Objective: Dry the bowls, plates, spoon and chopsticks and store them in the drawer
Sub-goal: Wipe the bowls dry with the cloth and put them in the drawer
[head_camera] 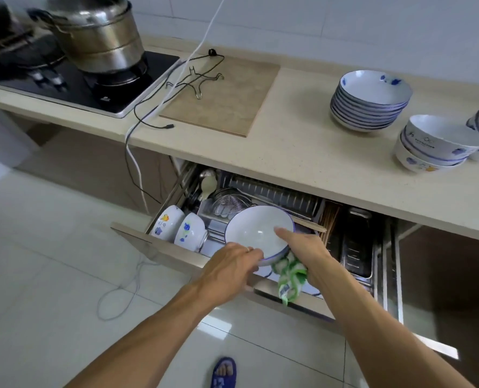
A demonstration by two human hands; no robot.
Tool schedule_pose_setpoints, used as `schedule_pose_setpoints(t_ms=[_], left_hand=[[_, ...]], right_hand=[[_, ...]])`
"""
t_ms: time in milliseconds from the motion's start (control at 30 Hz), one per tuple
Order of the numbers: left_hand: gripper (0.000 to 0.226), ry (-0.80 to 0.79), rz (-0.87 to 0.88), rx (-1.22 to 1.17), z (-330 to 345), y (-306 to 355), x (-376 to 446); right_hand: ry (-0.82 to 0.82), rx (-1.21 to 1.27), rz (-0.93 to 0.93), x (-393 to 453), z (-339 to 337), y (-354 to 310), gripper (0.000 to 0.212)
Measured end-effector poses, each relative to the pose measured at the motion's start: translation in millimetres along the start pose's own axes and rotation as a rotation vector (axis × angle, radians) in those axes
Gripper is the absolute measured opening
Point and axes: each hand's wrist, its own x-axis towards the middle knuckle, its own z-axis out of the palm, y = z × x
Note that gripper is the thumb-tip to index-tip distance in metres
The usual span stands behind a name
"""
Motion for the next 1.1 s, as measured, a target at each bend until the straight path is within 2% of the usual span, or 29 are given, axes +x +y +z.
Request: schedule_pose_setpoints(t_ms=[67,133,167,233,333,600,700,933,1100], left_hand=[[0.018,0.000,-0.136,-0.112,-8.1,-18.2,4.7],[0.008,-0.035,-0.348,-0.328,-14.3,-43.1,11.5],[0.006,-0.031,-0.453,-0.468,-14.5,-56.6,15.9],[0.020,-0.025,-0.640,-0.729,-12.0,-83.5,24.9],[0.030,0.014,-0.845,-0.924,0.3,-118.4,37.9],[0.031,-0.035,-1.031,-0.912,26.6,-161.0,61.3],[0.035,-0.039,-1.079,-0.914,36.4,-171.4,67.6],[0.029,-0.084,-1.141,-0.881,48.7,-182.7,74.3],[0.033,-0.161,-1.172,-0.788,57.5,-184.4,76.7]], right_hand=[[-0.049,0.009,-0.010,6.8,9.4,-9.3,0.065],[-0.020,-0.002,-0.042,17.6,21.1,-16.9,0.072],[-0.007,-0.001,-0.063,21.2,25.2,-21.1,0.064],[-0.005,-0.002,-0.080,29.7,32.0,-26.2,0.041],[-0.001,-0.023,-0.034,43.1,39.7,-27.0,0.028],[0.050,-0.021,-0.002,70.0,52.8,-20.5,0.012],[0.049,-0.010,-0.017,76.0,57.6,-19.2,0.019],[0.043,-0.010,-0.021,82.0,66.1,-21.1,0.018],[0.043,-0.015,-0.015,82.1,68.5,-17.7,0.020]])
